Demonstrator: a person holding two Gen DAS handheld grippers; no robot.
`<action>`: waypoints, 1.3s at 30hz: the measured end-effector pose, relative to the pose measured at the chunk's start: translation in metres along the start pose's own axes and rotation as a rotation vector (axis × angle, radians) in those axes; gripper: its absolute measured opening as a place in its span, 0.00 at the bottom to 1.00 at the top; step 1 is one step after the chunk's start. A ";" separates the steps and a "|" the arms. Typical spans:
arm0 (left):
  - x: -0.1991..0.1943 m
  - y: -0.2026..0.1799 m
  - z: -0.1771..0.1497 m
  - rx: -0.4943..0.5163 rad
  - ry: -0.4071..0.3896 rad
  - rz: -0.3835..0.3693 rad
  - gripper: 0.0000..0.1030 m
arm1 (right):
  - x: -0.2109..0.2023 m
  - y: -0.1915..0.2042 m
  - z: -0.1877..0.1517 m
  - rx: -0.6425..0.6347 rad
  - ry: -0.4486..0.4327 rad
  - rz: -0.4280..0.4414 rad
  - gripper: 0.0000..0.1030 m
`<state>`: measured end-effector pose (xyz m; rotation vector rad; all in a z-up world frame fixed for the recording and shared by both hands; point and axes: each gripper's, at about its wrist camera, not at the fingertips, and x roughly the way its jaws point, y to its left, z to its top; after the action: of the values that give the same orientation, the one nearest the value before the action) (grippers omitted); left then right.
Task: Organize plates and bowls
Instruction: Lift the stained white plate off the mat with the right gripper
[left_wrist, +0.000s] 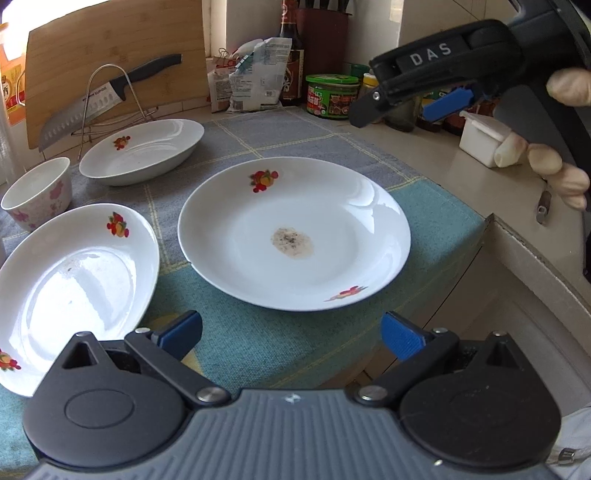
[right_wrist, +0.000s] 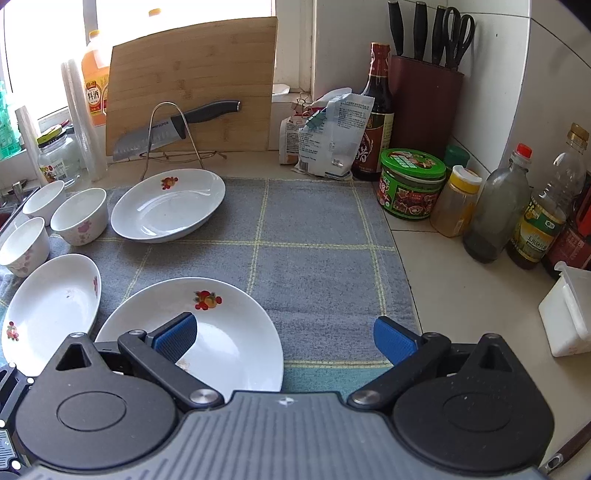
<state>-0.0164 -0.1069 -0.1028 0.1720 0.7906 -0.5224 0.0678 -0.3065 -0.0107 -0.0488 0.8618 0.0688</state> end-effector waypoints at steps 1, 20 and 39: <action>0.003 -0.001 0.000 -0.004 -0.001 0.006 0.99 | 0.004 -0.002 0.001 -0.004 0.008 0.005 1.00; 0.032 -0.010 0.004 0.000 -0.033 0.063 0.97 | 0.082 0.003 0.012 -0.188 0.165 0.329 1.00; 0.034 -0.003 0.008 0.053 -0.024 0.021 0.98 | 0.123 0.015 0.026 -0.289 0.302 0.547 0.98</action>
<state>0.0072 -0.1251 -0.1217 0.2228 0.7515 -0.5250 0.1659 -0.2843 -0.0872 -0.0946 1.1430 0.7138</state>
